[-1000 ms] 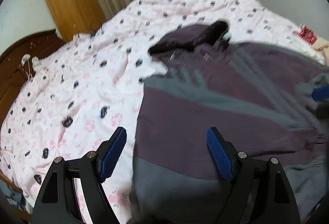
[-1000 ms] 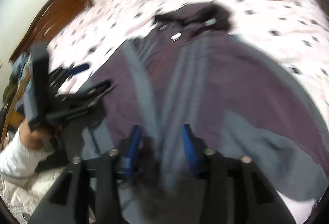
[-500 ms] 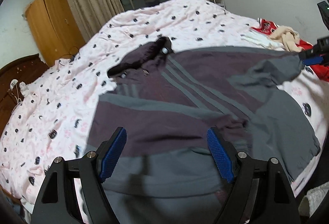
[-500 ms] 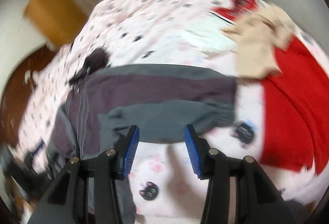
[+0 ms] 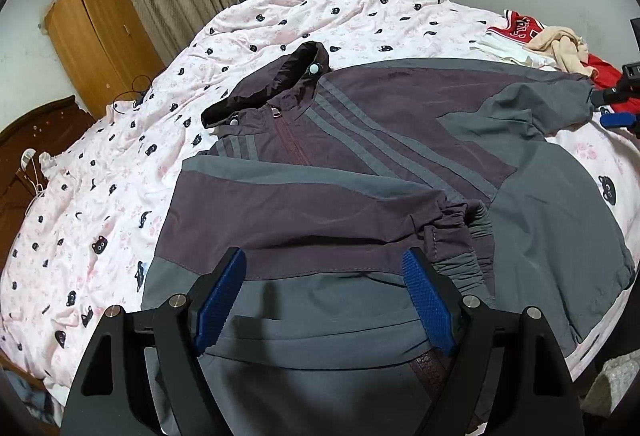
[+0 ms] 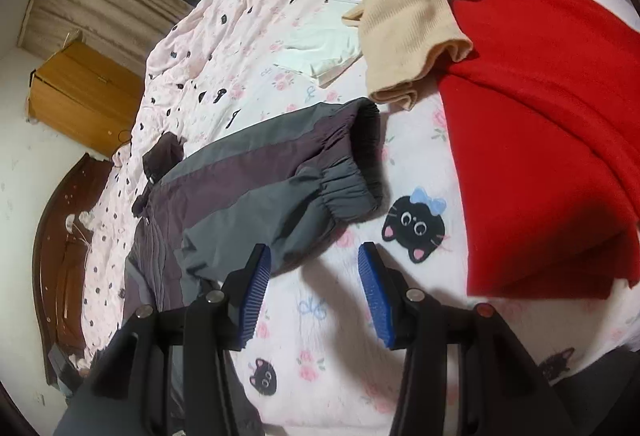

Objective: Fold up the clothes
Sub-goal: 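Grasp a grey elastic sleeve cuff with the right gripper and lift it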

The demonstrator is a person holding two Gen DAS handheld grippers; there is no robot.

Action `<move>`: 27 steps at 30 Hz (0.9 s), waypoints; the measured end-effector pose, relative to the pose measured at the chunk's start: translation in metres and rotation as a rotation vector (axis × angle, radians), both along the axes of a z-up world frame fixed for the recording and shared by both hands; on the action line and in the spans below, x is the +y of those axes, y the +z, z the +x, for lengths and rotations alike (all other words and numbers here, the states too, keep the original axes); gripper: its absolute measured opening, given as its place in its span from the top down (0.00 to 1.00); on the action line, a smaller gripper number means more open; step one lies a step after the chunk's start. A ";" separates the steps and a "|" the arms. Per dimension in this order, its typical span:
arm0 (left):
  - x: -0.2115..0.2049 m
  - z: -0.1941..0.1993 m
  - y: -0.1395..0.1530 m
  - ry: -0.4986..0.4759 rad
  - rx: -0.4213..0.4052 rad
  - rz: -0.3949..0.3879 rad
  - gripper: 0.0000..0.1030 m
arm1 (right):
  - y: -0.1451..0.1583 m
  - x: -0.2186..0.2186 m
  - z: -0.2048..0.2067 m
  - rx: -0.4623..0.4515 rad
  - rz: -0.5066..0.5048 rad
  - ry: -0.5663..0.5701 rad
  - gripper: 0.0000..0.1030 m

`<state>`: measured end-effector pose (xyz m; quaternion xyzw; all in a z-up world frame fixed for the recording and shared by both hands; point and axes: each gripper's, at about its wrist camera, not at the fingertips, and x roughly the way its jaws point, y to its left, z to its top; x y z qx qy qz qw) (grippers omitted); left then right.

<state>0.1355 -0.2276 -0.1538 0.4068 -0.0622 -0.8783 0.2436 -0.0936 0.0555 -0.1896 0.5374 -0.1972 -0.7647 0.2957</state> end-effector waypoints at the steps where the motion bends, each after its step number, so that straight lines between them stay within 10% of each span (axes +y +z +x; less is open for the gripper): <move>1: 0.000 0.000 0.000 0.001 0.000 -0.001 0.25 | -0.002 0.000 -0.002 -0.006 -0.012 -0.009 0.54; 12: 0.001 -0.002 0.000 0.010 -0.014 -0.006 0.25 | -0.023 0.014 -0.031 -0.135 -0.272 -0.160 0.51; 23: 0.001 -0.003 -0.002 0.013 -0.020 -0.006 0.25 | -0.028 -0.002 -0.040 -0.133 -0.268 -0.202 0.45; 27: 0.000 -0.003 -0.002 0.013 -0.019 -0.003 0.25 | -0.025 -0.006 -0.042 -0.113 -0.235 -0.181 0.70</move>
